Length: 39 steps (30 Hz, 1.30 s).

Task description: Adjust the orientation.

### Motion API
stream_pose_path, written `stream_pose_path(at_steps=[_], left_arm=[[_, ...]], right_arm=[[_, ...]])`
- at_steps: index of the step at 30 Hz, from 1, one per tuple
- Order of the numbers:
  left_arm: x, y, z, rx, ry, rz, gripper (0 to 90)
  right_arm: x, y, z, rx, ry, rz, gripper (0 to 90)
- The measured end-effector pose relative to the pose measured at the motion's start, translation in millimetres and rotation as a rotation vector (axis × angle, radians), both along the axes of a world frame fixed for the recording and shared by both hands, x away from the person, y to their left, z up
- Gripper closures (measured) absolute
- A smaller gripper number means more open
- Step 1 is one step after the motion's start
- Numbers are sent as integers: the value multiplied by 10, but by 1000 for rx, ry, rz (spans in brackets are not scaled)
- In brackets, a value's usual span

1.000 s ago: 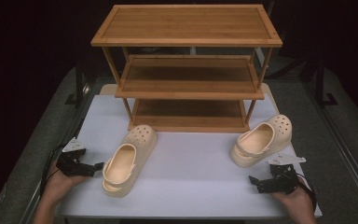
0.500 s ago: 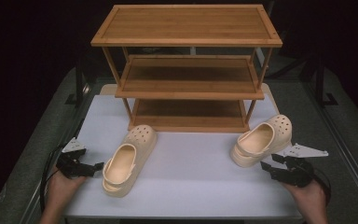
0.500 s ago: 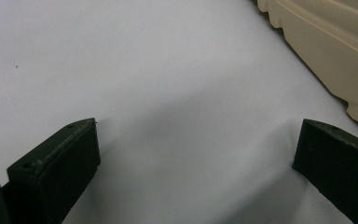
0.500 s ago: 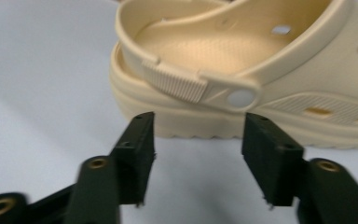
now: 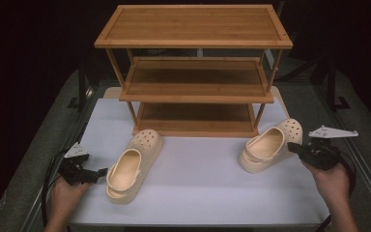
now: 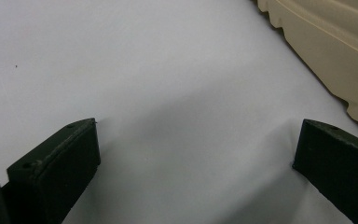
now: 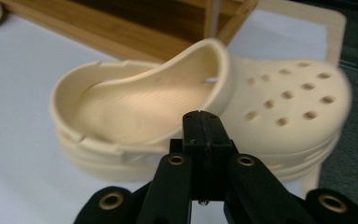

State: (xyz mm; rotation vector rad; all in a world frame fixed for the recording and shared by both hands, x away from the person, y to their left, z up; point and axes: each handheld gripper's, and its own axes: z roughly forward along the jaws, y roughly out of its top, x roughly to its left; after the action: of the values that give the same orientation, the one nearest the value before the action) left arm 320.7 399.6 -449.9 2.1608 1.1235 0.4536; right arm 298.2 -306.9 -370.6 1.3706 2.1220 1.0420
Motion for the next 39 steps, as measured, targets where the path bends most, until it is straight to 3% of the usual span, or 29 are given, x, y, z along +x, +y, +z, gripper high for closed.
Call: stream_pose_path(at_steps=[6, 16, 19, 27, 39], left_arm=[[2, 2, 1, 0, 2, -1, 0], [3, 3, 1, -1, 4, -2, 0], [3, 3, 1, -1, 4, -2, 0], [2, 4, 1, -1, 4, -2, 0], [3, 5, 1, -1, 4, -2, 0]], right_arm=[[311, -201, 119, -27, 6, -61, 898], [740, -411, 105, -41, 22, -124, 898], [944, -485, 51, -62, 40, -150, 898], [1240, -651, -143, -61, 89, -211, 898], [1419, -743, -415, -42, 146, -252, 898]])
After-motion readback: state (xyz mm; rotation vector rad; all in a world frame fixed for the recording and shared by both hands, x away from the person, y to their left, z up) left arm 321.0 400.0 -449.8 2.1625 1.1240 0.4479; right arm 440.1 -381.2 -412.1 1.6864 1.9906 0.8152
